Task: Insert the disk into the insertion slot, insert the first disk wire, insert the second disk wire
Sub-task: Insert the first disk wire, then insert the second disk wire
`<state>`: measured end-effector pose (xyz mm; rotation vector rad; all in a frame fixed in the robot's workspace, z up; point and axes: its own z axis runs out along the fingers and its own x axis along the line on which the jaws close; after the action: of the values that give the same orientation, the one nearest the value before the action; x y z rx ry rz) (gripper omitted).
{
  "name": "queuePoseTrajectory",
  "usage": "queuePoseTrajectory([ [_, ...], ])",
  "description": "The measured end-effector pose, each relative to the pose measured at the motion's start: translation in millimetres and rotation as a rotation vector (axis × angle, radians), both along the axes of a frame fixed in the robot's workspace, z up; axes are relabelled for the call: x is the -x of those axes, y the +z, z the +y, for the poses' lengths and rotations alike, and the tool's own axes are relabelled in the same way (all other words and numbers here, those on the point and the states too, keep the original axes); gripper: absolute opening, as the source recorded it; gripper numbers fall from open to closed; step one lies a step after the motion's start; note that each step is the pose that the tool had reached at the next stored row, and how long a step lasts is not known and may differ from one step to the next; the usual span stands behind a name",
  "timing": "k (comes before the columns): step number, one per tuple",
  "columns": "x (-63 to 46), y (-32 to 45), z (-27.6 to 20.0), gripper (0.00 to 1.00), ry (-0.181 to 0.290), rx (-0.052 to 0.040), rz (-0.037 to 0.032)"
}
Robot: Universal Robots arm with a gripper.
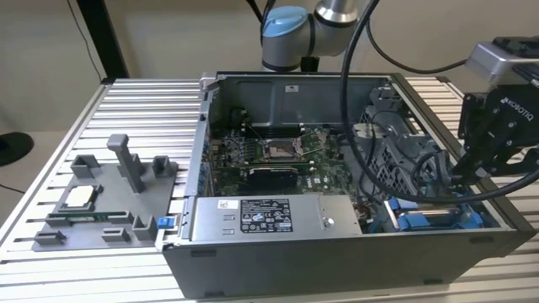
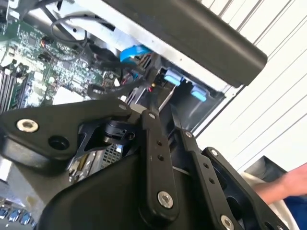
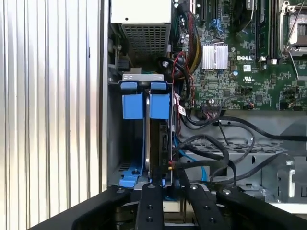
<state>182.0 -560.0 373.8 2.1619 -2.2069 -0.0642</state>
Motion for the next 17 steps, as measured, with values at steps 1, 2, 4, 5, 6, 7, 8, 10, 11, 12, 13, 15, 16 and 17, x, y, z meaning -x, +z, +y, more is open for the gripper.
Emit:
queuePoseTrajectory([
  [1,-2.9,0.1,0.0,0.00,0.000,0.0002,0.0005],
  [2,-4.8,0.0,0.0,0.00,0.000,0.0000,0.0008],
  [4,-7.3,0.1,0.0,0.00,0.000,0.0002,0.0011],
  [5,-7.7,0.0,0.2,0.00,0.000,0.0001,0.0011],
  [6,-7.7,0.1,0.2,0.00,0.000,0.0001,0.0011],
  [7,-7.7,0.1,0.2,0.00,0.000,0.0001,0.0011],
  [8,-7.7,0.1,0.1,0.00,0.000,0.0001,0.0011],
  [10,-7.8,0.0,0.1,0.00,0.000,0.0000,0.0011],
  [11,-7.8,0.0,0.1,1.00,0.000,0.0001,0.0011],
  [12,-7.8,0.0,0.1,1.00,0.000,0.0000,0.0011],
  [13,-7.8,-0.1,0.1,1.00,0.000,-0.0001,0.0011],
  [15,-8.4,-1.3,0.4,1.00,0.000,-0.0009,0.0011],
  [16,-9.1,-2.6,0.4,1.00,0.000,-0.0020,0.0011],
  [17,-9.9,-3.7,0.5,1.00,0.000,-0.0027,0.0012],
])
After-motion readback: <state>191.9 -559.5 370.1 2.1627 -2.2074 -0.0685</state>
